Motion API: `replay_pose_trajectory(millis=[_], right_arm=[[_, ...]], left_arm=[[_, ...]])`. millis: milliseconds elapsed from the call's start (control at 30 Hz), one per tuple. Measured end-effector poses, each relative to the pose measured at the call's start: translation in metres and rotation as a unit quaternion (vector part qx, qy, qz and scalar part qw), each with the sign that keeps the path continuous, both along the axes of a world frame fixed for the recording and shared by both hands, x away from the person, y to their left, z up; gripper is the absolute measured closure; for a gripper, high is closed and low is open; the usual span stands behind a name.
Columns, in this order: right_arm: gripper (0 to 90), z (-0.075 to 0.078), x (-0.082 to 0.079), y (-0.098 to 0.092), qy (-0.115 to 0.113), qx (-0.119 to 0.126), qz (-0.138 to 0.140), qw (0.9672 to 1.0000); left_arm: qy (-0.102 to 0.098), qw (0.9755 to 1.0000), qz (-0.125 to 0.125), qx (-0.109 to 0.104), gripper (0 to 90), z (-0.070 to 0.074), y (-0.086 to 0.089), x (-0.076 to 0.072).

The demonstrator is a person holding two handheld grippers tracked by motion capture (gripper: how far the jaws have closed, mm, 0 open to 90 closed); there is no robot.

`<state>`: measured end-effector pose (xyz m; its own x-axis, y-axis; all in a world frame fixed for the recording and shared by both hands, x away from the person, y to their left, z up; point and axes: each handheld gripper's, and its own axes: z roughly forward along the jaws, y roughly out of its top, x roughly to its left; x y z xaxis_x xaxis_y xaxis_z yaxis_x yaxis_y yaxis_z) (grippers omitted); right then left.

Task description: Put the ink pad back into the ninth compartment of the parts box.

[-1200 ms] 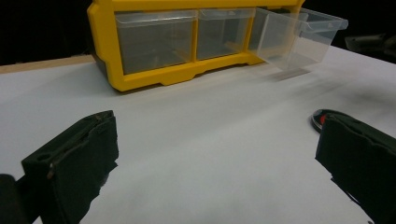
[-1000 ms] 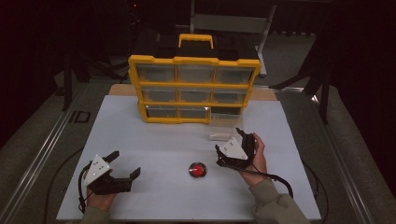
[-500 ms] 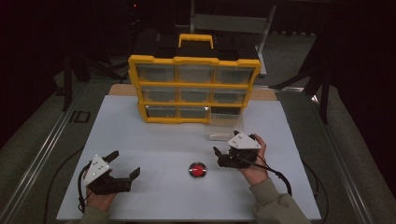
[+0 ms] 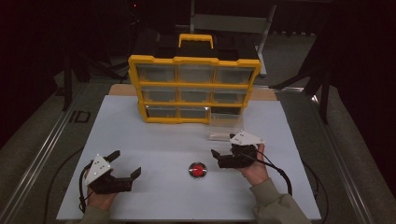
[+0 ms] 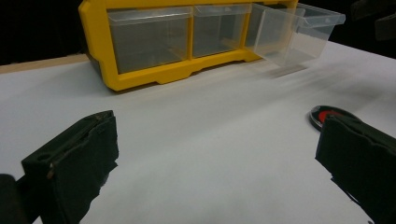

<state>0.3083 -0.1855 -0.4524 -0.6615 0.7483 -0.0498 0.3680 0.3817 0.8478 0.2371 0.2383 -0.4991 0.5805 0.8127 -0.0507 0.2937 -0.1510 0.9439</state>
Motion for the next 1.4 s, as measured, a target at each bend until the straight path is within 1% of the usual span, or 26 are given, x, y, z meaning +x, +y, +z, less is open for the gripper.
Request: replay_pose_trajectory(millis=[133, 233, 367, 567, 767, 833, 867, 967, 1033, 1233, 1400], right_arm=[[9.7, 0.000, 0.001, 0.000, 0.009, 0.007, 0.009, 0.9999], [9.7, -0.001, 0.001, 0.001, 0.011, 0.005, 0.012, 0.9999], [9.7, -0.001, 0.001, 0.002, 0.022, 0.010, 0.021, 0.9995], [9.7, -0.003, 0.003, 0.004, 0.034, 0.002, 0.026, 0.9991], [9.7, -0.001, 0.004, 0.007, 0.039, 0.004, 0.031, 0.9987], [9.7, 0.000, 0.004, 0.008, 0.041, 0.002, 0.033, 0.9986], [9.7, 0.001, 0.005, 0.010, 0.043, -0.004, 0.037, 0.9984], [9.7, 0.004, 0.007, 0.011, 0.047, -0.009, 0.042, 0.9980], [9.7, 0.004, 0.009, 0.012, 0.051, -0.009, 0.043, 0.9977], [9.7, 0.002, 0.012, 0.016, 0.061, -0.021, 0.044, 0.9970], [9.7, 0.000, 0.015, 0.019, 0.068, -0.032, 0.052, 0.9958]], left_arm=[[0.001, 1.0000, 0.000, 0.000, 0.0, 0.000, 0.000, 0.000], [0.000, 1.0000, 0.000, 0.001, 0.0, 0.000, -0.001, 0.000], [0.000, 1.0000, 0.000, -0.001, 0.0, 0.000, 0.000, 0.000], [0.001, 1.0000, 0.001, 0.001, 0.0, 0.000, 0.000, 0.000], [0.000, 1.0000, 0.006, -0.004, 0.0, 0.000, 0.002, 0.000], [-0.001, 1.0000, 0.006, -0.004, 0.0, 0.000, 0.003, 0.000], [-0.001, 1.0000, 0.006, -0.004, 0.0, 0.000, 0.003, 0.000], [0.000, 1.0000, 0.006, -0.005, 0.0, 0.000, 0.002, 0.000], [0.000, 1.0000, 0.005, -0.005, 0.0, 0.000, 0.002, 0.000], [0.000, 1.0000, 0.006, -0.006, 0.0, 0.000, 0.003, 0.000], [0.000, 1.0000, 0.006, -0.006, 0.0, 0.000, 0.003, 0.000]])
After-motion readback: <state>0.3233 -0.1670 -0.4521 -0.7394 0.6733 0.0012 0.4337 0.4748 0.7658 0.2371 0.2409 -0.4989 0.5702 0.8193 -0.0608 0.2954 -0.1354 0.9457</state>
